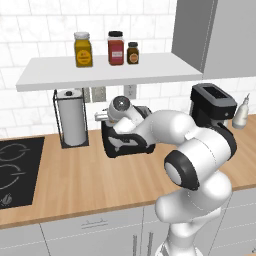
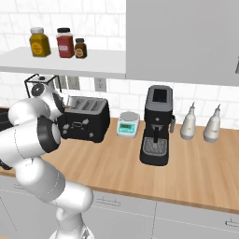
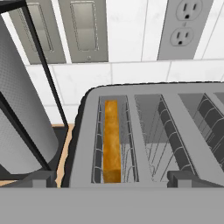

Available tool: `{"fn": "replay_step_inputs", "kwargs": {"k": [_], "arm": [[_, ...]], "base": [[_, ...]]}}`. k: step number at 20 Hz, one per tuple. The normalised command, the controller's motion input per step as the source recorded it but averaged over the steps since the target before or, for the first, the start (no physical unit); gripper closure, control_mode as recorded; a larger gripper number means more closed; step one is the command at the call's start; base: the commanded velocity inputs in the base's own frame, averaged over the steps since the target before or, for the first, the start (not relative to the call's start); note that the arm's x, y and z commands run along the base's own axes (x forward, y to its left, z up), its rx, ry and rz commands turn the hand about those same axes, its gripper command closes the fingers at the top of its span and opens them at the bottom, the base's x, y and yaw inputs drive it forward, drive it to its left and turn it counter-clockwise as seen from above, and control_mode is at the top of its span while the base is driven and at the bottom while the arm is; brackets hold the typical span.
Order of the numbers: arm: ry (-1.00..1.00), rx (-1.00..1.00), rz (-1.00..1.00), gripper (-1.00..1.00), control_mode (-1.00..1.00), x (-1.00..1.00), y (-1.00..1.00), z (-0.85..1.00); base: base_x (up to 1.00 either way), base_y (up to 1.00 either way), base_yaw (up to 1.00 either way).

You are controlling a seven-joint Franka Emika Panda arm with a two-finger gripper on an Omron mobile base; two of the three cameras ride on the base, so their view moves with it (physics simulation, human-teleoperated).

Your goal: Start the toaster. Once the lever pops up, take the bread to the plate on the dining counter.

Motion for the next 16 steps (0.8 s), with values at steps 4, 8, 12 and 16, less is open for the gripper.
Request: {"fn": "replay_step_inputs", "kwargs": {"k": [4,8,12,16], "arm": [[0.0,0.0,0.0,-1.0,-1.0,0.0,0.0,0.0],[0.0,0.0,0.0,-1.0,-1.0,0.0,0.0,0.0],[0.0,0.0,0.0,-1.0,-1.0,0.0,0.0,0.0],[0.0,0.0,0.0,-1.0,-1.0,0.0,0.0,0.0]], "base": [[0.0,0.0,0.0],[0.0,0.0,0.0],[0.0,0.0,0.0],[0.0,0.0,0.0]]}}
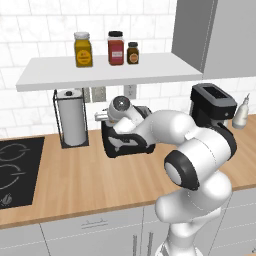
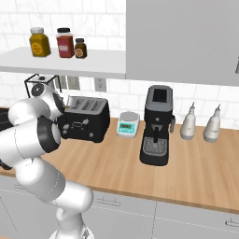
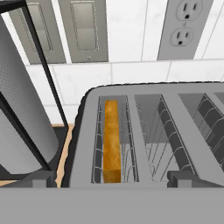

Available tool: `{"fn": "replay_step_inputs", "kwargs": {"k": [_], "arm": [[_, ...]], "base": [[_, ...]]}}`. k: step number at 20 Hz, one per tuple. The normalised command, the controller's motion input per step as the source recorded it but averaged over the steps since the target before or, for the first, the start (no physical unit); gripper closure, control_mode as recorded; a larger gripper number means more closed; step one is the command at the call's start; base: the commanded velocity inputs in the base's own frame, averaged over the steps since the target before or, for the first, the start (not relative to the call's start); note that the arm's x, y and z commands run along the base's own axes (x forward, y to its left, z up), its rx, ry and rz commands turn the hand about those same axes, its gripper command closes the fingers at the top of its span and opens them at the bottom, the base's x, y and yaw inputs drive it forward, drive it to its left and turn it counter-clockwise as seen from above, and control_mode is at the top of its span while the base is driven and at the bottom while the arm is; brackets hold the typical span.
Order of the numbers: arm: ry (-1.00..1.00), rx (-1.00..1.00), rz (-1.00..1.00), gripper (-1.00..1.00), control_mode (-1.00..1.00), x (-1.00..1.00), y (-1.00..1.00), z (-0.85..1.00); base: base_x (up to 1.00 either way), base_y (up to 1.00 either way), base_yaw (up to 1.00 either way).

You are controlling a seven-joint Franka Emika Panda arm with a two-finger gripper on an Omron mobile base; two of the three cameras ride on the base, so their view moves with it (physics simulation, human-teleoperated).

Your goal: Start the toaster. Once the lever pops up, take the bread to the plate on the dining counter.

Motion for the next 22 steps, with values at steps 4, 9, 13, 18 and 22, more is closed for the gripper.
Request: {"fn": "replay_step_inputs", "kwargs": {"k": [4,9,13,18,22], "arm": [[0.0,0.0,0.0,-1.0,-1.0,0.0,0.0,0.0],[0.0,0.0,0.0,-1.0,-1.0,0.0,0.0,0.0],[0.0,0.0,0.0,-1.0,-1.0,0.0,0.0,0.0],[0.0,0.0,0.0,-1.0,-1.0,0.0,0.0,0.0],[0.0,0.0,0.0,-1.0,-1.0,0.0,0.0,0.0]], "base": [[0.0,0.0,0.0],[0.0,0.0,0.0],[0.0,0.0,0.0],[0.0,0.0,0.0],[0.0,0.0,0.0]]}}
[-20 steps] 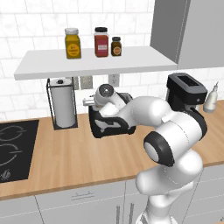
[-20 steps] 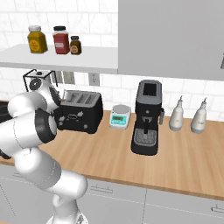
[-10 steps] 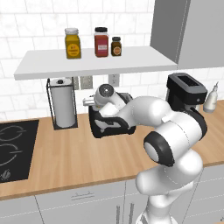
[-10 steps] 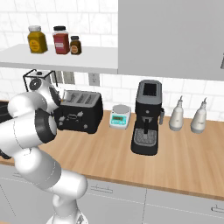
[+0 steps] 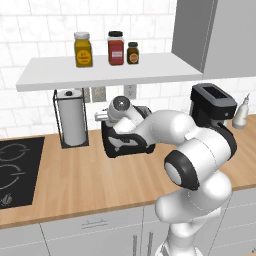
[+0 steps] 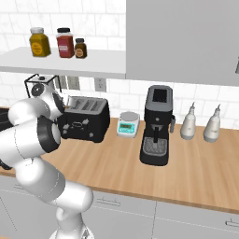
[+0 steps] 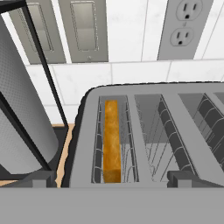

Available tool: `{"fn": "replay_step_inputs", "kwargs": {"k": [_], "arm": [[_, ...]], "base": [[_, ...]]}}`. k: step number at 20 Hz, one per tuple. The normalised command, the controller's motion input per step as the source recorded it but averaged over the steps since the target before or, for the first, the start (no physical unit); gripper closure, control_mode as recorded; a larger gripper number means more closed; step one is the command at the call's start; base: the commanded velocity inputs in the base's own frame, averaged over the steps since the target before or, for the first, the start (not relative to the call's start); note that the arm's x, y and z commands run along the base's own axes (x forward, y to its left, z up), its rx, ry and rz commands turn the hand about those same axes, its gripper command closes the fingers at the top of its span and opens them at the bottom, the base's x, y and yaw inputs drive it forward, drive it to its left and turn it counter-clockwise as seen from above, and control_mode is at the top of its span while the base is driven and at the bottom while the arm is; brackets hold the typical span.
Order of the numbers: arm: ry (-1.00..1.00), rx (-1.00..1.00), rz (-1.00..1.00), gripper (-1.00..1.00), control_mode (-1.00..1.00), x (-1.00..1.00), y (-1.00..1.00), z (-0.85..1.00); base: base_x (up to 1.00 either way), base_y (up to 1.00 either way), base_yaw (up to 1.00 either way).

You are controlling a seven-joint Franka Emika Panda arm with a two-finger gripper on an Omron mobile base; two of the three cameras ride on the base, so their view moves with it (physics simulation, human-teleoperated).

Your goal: Start the toaster. Once the lever pops up, take the bread to the plate on the dining counter.

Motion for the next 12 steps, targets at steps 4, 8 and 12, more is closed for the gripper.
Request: {"fn": "replay_step_inputs", "kwargs": {"k": [4,8,12], "arm": [[0.0,0.0,0.0,-1.0,-1.0,0.0,0.0,0.0],[0.0,0.0,0.0,-1.0,-1.0,0.0,0.0,0.0],[0.0,0.0,0.0,-1.0,-1.0,0.0,0.0,0.0]], "base": [[0.0,0.0,0.0],[0.0,0.0,0.0],[0.0,0.0,0.0]]}}
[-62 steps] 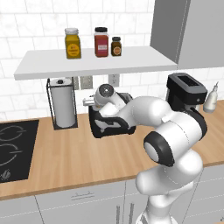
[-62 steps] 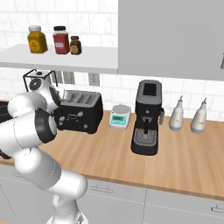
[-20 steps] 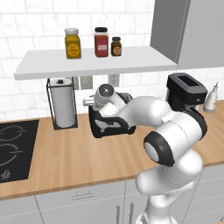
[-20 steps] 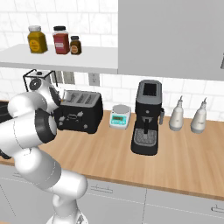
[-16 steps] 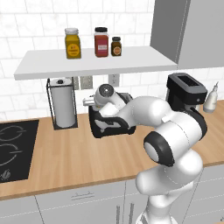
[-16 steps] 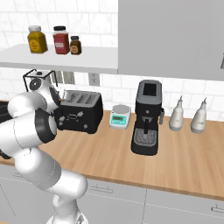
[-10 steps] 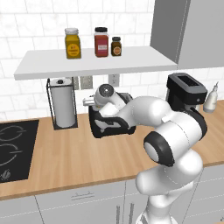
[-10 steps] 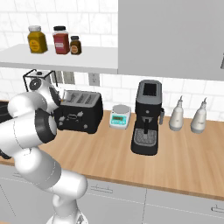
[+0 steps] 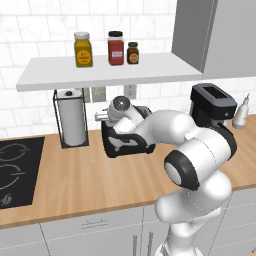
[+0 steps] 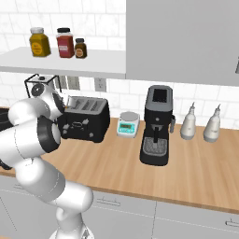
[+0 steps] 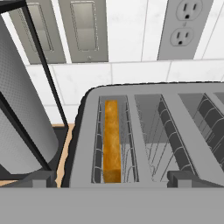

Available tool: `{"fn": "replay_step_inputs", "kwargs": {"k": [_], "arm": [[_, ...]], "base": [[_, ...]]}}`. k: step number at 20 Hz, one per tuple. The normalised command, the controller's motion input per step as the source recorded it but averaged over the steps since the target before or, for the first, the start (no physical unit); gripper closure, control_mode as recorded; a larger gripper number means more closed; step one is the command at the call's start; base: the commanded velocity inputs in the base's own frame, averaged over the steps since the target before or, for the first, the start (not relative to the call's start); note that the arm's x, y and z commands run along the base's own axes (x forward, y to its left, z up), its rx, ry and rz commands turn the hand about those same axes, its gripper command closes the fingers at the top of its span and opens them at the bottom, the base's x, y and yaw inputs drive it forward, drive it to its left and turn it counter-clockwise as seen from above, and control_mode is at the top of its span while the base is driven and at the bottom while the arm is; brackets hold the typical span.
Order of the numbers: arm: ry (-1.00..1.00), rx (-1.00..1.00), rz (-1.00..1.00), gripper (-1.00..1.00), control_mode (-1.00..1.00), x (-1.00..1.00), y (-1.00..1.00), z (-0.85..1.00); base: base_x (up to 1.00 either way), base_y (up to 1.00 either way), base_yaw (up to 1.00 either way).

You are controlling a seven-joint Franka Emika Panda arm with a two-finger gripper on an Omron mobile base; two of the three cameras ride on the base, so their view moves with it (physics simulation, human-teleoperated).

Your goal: Start the toaster. Once the lever pops up, take the bread to the plate on the dining counter.

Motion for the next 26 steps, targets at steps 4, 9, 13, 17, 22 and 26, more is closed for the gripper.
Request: {"fn": "replay_step_inputs", "kwargs": {"k": [4,9,13,17,22,26], "arm": [[0.0,0.0,0.0,-1.0,-1.0,0.0,0.0,0.0],[0.0,0.0,0.0,-1.0,-1.0,0.0,0.0,0.0],[0.0,0.0,0.0,-1.0,-1.0,0.0,0.0,0.0],[0.0,0.0,0.0,-1.0,-1.0,0.0,0.0,0.0],[0.0,0.0,0.0,-1.0,-1.0,0.0,0.0,0.0],[0.0,0.0,0.0,-1.0,-1.0,0.0,0.0,0.0]], "base": [[0.0,0.0,0.0],[0.0,0.0,0.0],[0.0,0.0,0.0],[0.0,0.0,0.0],[0.0,0.0,0.0],[0.0,0.0,0.0]]}}
